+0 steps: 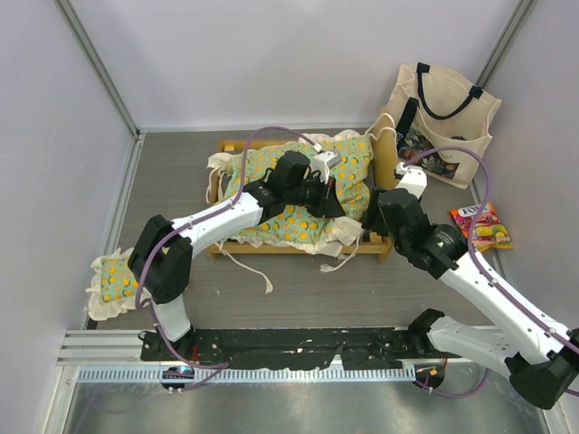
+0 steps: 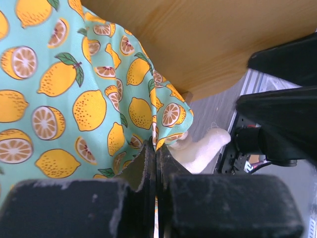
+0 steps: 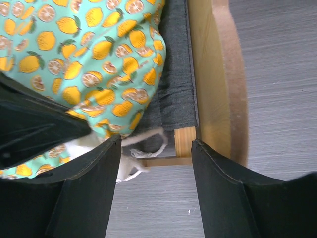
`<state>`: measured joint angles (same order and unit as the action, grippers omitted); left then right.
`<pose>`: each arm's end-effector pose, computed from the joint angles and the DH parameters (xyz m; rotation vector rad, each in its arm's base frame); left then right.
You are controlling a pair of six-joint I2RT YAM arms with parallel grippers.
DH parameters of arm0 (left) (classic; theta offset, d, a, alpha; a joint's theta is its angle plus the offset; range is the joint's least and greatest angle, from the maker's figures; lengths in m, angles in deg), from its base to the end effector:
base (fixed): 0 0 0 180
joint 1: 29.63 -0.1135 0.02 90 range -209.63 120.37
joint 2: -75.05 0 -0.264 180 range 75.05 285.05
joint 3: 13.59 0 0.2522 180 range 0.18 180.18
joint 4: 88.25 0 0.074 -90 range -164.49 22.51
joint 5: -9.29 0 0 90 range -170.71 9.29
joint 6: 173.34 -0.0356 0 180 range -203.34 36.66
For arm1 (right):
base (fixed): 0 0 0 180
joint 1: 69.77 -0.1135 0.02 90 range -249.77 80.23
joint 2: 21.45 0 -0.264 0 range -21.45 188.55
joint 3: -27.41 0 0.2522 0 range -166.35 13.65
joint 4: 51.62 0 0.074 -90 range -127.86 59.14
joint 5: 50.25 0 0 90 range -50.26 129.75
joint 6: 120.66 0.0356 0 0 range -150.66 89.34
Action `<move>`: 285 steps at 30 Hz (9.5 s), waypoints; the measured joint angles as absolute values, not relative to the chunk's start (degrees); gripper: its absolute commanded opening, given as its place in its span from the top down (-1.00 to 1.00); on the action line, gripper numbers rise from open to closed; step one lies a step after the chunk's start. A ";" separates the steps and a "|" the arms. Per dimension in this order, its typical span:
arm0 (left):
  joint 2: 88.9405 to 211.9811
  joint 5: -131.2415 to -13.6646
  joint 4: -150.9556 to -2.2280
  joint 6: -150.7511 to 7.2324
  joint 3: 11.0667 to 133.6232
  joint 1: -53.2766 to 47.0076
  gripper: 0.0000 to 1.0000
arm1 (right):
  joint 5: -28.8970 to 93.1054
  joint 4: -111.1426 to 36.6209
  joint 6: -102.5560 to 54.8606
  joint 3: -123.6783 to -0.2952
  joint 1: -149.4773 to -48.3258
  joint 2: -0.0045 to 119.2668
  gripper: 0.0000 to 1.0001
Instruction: Set up the pet bed
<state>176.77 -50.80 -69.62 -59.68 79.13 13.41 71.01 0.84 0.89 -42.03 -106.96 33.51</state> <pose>0.2917 -0.2966 0.2839 0.7202 2.1066 -1.2217 0.1665 0.1031 0.3284 0.1836 2.1182 0.0938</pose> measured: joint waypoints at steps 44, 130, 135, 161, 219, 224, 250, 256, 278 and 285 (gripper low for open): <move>169.75 -65.60 -57.14 -64.05 83.99 17.11 -0.41 | 58.14 -4.36 -17.32 -55.21 -92.28 53.75 0.96; 175.98 -98.82 -92.97 -50.30 46.79 47.75 1.00 | 52.94 -11.31 -18.11 -50.64 -89.04 51.17 0.96; 175.72 -98.47 -92.14 -50.43 47.27 47.77 1.00 | 52.94 -11.31 -18.11 -50.64 -89.04 51.17 0.86; 166.25 -93.14 -84.68 -47.70 47.05 43.53 -0.35 | 43.12 4.60 0.21 -35.04 -87.64 22.69 -0.33; 177.75 -93.86 -76.88 -99.09 71.70 29.87 1.00 | 34.01 -2.28 6.99 -19.08 -91.05 24.57 -0.27; 177.66 -94.74 -76.66 -99.39 73.47 28.67 1.00 | 34.12 -2.26 6.99 -18.76 -91.07 24.57 -0.27; 187.96 -113.49 -85.69 -100.20 74.78 29.96 0.06 | 35.56 -4.23 7.69 -17.62 -93.72 26.47 -0.25; 185.29 -114.23 -77.80 -95.70 76.66 30.02 -0.27 | 37.75 -6.85 7.90 -17.66 -98.20 31.13 -0.10; 173.51 -112.55 -62.65 -79.31 78.06 29.87 -0.65 | 48.46 -17.12 8.36 -18.56 -106.96 46.82 0.18; 167.06 -111.48 -60.16 -72.31 76.47 29.76 -0.66 | 47.52 -19.53 8.34 -16.31 -106.96 48.00 0.44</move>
<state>167.06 -111.48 -60.16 -72.31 76.47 29.76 47.52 -19.53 8.34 -16.31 -106.96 48.00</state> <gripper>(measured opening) 0.828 0.363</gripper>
